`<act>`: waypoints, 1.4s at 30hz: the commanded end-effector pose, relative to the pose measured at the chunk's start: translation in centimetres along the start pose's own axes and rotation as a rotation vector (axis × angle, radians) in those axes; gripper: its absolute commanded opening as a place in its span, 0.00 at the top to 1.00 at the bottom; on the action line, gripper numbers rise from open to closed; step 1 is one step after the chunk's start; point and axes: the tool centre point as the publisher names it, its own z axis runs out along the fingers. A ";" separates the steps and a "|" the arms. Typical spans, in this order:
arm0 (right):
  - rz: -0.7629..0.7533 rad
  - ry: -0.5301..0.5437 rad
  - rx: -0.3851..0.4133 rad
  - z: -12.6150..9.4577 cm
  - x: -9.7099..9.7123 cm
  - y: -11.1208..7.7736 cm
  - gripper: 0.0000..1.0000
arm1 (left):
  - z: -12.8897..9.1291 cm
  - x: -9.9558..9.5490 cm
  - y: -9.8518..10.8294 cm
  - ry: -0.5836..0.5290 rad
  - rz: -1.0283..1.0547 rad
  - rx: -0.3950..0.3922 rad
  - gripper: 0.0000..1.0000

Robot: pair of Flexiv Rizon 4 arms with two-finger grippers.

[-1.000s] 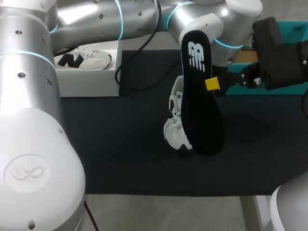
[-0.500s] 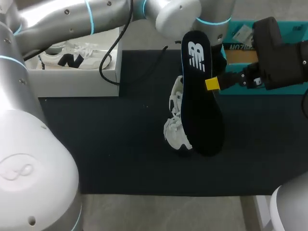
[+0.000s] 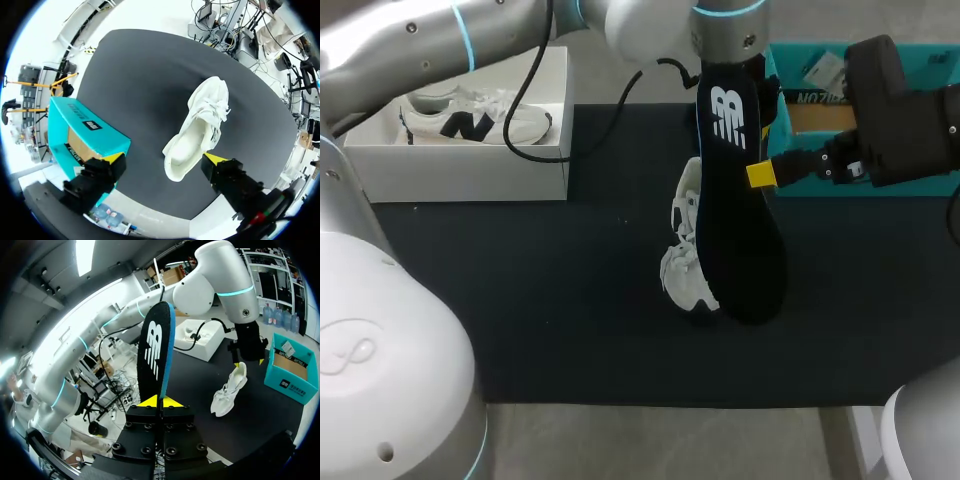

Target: Take the shoe out of the shoebox, open the shoe tongue, remove and reinsert the insole, then place the shoe into the shoebox

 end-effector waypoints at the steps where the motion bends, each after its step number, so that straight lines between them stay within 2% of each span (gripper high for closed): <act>1: 0.002 0.000 0.005 0.4 0.0 0.4 1.00 | 0.0 0.1 0.0 -0.002 0.000 -0.001 0.00; 10: 0.002 0.000 0.005 0.4 0.0 0.4 1.00 | 0.0 0.1 0.0 -0.002 0.000 -0.001 0.00; 13: 0.002 0.000 0.005 0.4 0.0 0.4 1.00 | -0.9 -1.0 0.5 -0.080 -0.071 0.120 0.00; 15: 0.002 0.000 0.005 0.4 0.0 0.4 1.00 | -2.2 -1.4 1.0 -0.166 -0.099 0.153 0.00; 18: 0.044 0.032 -0.074 -0.2 -1.6 1.6 1.00 | -4.4 -1.6 1.8 -0.275 -0.117 0.190 0.00; 22: 0.088 0.074 -0.105 -1.4 -3.6 2.9 1.00 | -7.2 -1.2 2.9 -0.403 -0.136 0.272 0.00; 27: 0.129 0.126 -0.110 -2.9 -6.3 4.6 1.00 | -10.1 -0.6 3.6 -0.557 -0.120 0.406 0.00; 30: 0.176 0.163 -0.108 -3.5 -8.2 5.8 1.00 | -12.1 -0.4 3.4 -0.647 -0.057 0.518 0.00; 33: 0.226 0.168 -0.081 -3.9 -10.0 6.7 1.00 | -14.1 -0.4 3.2 -0.727 0.024 0.582 0.00; 36: 0.261 0.158 -0.066 -4.3 -11.6 7.6 1.00 | -16.1 -0.2 2.8 -0.798 0.098 0.619 0.00; 38: 0.272 0.146 -0.051 -4.5 -12.3 8.1 1.00 | -17.3 -0.2 2.5 -0.829 0.145 0.619 0.00; 42: 0.333 0.189 -0.032 -4.8 -13.8 9.1 1.00 | -19.3 0.4 1.7 -0.870 0.227 0.608 0.00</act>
